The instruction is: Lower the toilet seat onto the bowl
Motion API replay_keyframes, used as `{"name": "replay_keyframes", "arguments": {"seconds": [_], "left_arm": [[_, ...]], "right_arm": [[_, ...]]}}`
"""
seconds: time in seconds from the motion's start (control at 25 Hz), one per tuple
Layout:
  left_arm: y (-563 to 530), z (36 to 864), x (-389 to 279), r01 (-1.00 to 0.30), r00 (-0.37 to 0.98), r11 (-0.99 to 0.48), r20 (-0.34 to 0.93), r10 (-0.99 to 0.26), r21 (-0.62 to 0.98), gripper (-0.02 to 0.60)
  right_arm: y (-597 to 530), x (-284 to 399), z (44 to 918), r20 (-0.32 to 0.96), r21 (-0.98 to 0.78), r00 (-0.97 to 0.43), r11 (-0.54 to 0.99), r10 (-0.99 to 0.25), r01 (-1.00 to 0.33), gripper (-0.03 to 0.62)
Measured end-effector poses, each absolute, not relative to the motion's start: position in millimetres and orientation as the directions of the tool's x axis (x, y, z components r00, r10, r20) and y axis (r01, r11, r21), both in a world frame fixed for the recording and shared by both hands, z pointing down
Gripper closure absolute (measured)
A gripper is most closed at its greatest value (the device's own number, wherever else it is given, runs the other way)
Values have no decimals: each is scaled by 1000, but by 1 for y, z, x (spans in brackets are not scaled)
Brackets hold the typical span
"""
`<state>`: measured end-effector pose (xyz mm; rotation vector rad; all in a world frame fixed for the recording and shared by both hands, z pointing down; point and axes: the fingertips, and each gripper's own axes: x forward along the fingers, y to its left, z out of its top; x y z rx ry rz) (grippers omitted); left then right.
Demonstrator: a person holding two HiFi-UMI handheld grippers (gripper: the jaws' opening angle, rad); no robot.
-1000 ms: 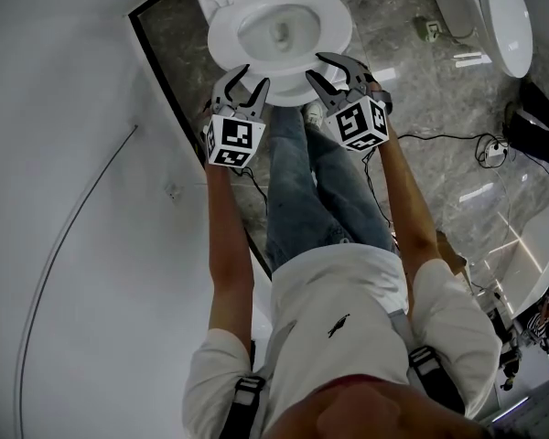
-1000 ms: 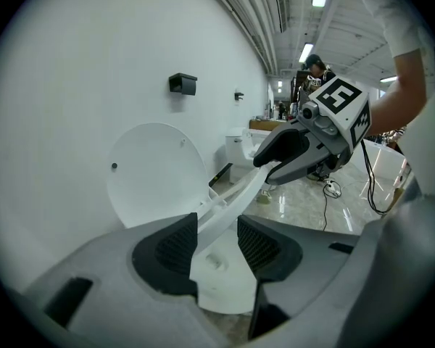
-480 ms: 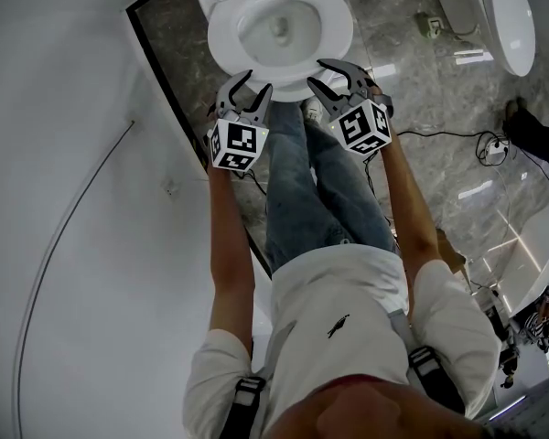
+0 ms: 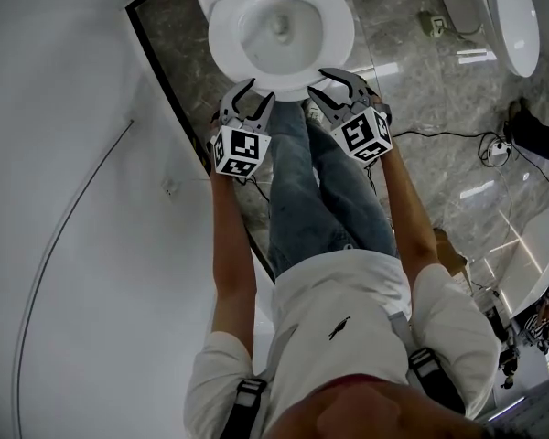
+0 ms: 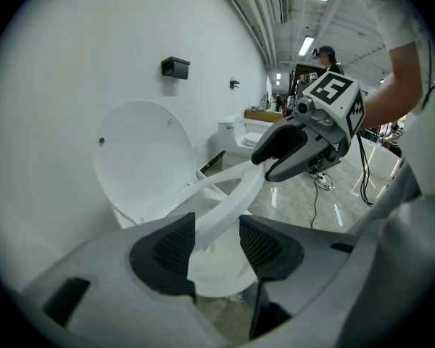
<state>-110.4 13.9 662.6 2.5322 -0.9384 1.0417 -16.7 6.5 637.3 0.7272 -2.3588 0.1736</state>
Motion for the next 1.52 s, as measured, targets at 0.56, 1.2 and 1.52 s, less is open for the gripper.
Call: {"name": "replay_keyframes", "arguments": {"seconds": [0.56, 1.2, 1.52], "left_arm": [[35, 686, -107, -655, 549, -755, 713, -435, 44, 371], [55, 715, -107, -660, 574, -742, 716, -398, 116, 370], [60, 729, -104, -651, 572, -750, 723, -386, 115, 371]], "right_arm": [[24, -14, 660, 579, -65, -665, 786, -471, -614, 425], [46, -12, 693, 642, -63, -596, 742, -482, -668, 425], [51, -10, 708, 665, -52, -568, 729, -485, -683, 425]]}}
